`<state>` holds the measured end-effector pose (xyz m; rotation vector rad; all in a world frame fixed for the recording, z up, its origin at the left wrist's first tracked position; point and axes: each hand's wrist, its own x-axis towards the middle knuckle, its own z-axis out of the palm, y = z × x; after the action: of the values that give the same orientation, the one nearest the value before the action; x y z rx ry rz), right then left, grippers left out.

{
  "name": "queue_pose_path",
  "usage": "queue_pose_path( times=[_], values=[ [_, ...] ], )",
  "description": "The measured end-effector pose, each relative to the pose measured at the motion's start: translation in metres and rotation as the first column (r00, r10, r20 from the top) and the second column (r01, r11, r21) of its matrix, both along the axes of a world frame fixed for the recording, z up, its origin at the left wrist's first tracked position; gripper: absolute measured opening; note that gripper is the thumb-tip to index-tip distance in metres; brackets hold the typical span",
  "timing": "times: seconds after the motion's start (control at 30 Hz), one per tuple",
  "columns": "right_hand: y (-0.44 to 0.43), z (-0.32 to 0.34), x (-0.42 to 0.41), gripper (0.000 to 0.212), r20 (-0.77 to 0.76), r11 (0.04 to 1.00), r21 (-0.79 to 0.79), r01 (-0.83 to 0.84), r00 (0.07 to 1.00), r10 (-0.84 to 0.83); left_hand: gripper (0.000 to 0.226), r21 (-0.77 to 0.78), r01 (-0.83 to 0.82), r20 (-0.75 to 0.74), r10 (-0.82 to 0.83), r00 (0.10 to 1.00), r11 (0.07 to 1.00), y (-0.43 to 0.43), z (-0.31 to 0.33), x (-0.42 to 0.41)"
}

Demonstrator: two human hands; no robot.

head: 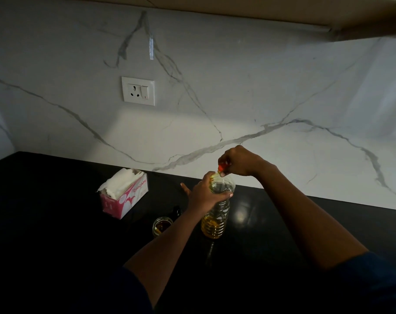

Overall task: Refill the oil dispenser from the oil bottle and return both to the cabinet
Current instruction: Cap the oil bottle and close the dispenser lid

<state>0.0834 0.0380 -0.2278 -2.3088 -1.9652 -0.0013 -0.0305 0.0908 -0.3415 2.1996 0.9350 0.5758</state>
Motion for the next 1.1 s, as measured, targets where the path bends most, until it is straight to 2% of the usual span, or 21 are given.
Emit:
queue_pose_path(
  times=[0.1,0.2,0.27,0.33,0.4,0.5,0.57,0.67,0.77,0.83,0.93,1.03,1.1],
  values=[
    [0.002,-0.002,-0.001,0.041,0.031,0.997,0.002,0.083,0.996,-0.083,0.083,0.012,-0.006,0.001,0.006,1.000,1.000,-0.001,0.000,0.000],
    [0.001,-0.005,-0.005,0.049,0.193,0.986,0.015,0.167,0.967,-0.167,0.086,0.009,-0.008,-0.005,0.008,1.000,1.000,-0.002,0.002,0.000],
    [0.001,-0.006,-0.006,0.055,0.222,0.976,0.025,0.219,0.950,-0.219,0.087,0.007,-0.007,-0.001,0.007,1.000,1.000,-0.003,0.003,-0.001],
    [0.001,-0.006,-0.006,0.066,0.163,0.964,0.044,0.261,0.950,-0.265,0.087,0.005,-0.005,-0.004,0.005,1.000,1.000,-0.001,0.003,-0.001],
    [-0.001,-0.001,-0.005,0.071,-0.022,0.959,0.064,0.276,0.961,-0.275,0.086,-0.006,-0.003,-0.017,0.003,1.000,1.000,-0.001,0.003,-0.001],
    [-0.007,0.009,-0.004,0.044,-0.233,0.981,0.044,0.187,0.957,-0.172,0.084,-0.026,0.011,0.008,-0.010,1.000,1.000,0.000,0.002,0.000],
    [-0.008,0.010,-0.006,0.034,-0.255,0.990,0.022,0.140,0.958,-0.130,0.082,-0.069,0.037,0.045,-0.034,0.998,0.997,0.003,-0.002,0.003],
    [-0.005,0.006,-0.008,0.026,-0.211,0.976,0.050,0.212,0.958,-0.197,0.083,-0.186,0.094,0.167,-0.063,0.984,0.978,0.002,-0.004,0.004],
    [-0.001,0.004,-0.010,0.039,-0.127,0.941,0.037,0.337,0.935,-0.330,0.083,-0.217,0.121,0.228,-0.070,0.971,0.969,0.000,-0.003,0.001],
    [-0.001,0.002,-0.009,0.042,-0.105,0.919,0.087,0.384,0.921,-0.375,0.082,-0.219,0.118,0.230,-0.066,0.971,0.969,-0.001,-0.002,0.001],
    [-0.001,0.003,-0.009,0.031,-0.219,0.932,0.161,0.324,0.933,-0.286,0.082,-0.210,0.116,0.225,-0.068,0.972,0.971,-0.001,-0.002,0.002],
    [-0.004,0.005,-0.010,0.034,-0.254,0.980,0.059,0.190,0.952,-0.169,0.084,-0.205,0.118,0.218,-0.073,0.973,0.972,-0.002,-0.002,0.000],
    [-0.004,0.002,-0.008,0.030,-0.251,0.980,0.038,0.193,0.951,-0.178,0.085,-0.209,0.119,0.221,-0.072,0.973,0.971,-0.003,-0.003,0.000]
  ],
)
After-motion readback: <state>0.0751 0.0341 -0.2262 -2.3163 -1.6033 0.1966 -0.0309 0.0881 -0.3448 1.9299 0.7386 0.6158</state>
